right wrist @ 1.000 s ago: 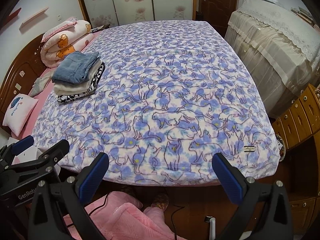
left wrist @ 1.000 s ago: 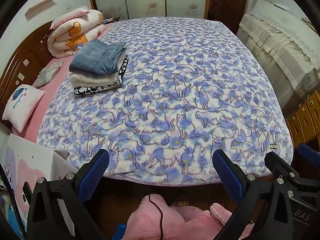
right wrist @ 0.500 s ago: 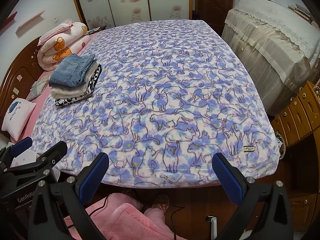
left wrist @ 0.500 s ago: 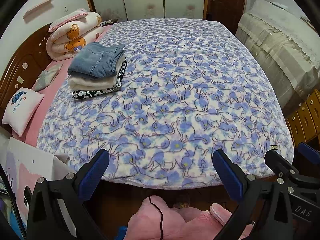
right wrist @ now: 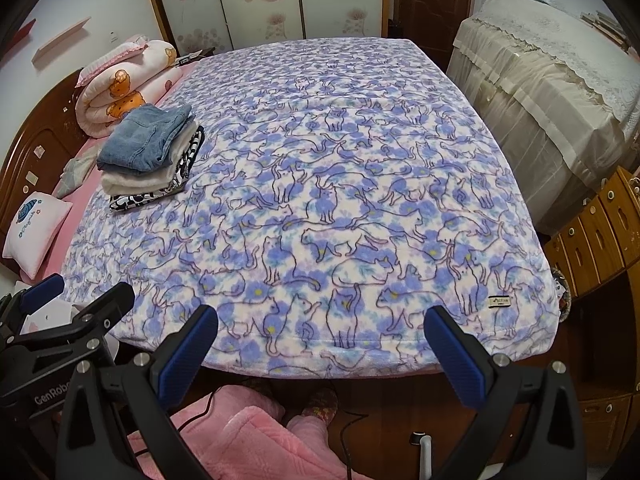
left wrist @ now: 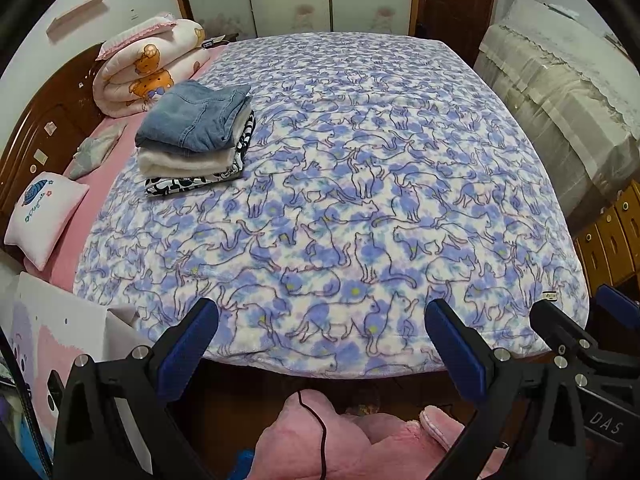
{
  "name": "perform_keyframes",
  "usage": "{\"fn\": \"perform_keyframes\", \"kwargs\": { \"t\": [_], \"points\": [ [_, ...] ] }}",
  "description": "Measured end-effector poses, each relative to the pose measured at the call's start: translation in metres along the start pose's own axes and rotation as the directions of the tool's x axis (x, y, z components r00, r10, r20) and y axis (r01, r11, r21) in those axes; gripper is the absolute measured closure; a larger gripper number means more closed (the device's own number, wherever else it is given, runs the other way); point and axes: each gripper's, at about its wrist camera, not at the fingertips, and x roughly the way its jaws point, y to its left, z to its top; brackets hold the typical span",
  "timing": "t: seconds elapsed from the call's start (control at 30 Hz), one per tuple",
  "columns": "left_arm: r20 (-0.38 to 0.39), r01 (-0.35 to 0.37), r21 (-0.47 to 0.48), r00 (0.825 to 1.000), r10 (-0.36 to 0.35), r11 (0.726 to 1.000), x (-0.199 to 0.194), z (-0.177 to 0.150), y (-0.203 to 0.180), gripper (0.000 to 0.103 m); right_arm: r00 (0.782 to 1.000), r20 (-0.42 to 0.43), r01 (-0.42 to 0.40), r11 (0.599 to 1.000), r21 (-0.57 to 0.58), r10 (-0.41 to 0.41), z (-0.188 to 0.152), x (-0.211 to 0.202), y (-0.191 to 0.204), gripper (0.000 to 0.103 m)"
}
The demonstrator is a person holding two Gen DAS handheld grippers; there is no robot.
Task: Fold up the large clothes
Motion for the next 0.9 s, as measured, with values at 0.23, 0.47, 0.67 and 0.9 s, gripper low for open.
{"fn": "perform_keyframes", "kwargs": {
  "t": [0.23, 0.47, 0.67, 0.9],
  "points": [
    [-0.002, -0.001, -0.002, 1.000, 0.001, 1.000, 0.0018, 0.0012, 0.0006, 0.001, 1.000, 0.001, 0.000, 1.000, -0.001, 0.000, 0.0013, 0.0009, -0.0012, 0.000],
    [-0.003, -0.002, -0.003, 1.000, 0.002, 1.000, 0.0020, 0.0017, 0.0004, 0.001, 1.000, -0.001, -0.003, 1.000, -0.006, 0.003, 0.0014, 0.0009, -0.0034, 0.000],
    [-0.001, -0.002, -0.001, 1.000, 0.002, 1.000, 0.0017, 0.0007, -0.0004, 0.001, 1.000, -0.001, -0.003, 1.000, -0.005, 0.003, 0.0014, 0.0007, -0.0030, 0.000],
    [-0.003, -0.002, -0.003, 1.000, 0.002, 1.000, 0.0020, 0.0010, -0.0013, 0.001, 1.000, -0.002, -0.003, 1.000, -0.006, 0.003, 0.0022, 0.0010, -0.0041, 0.000]
  ]
}}
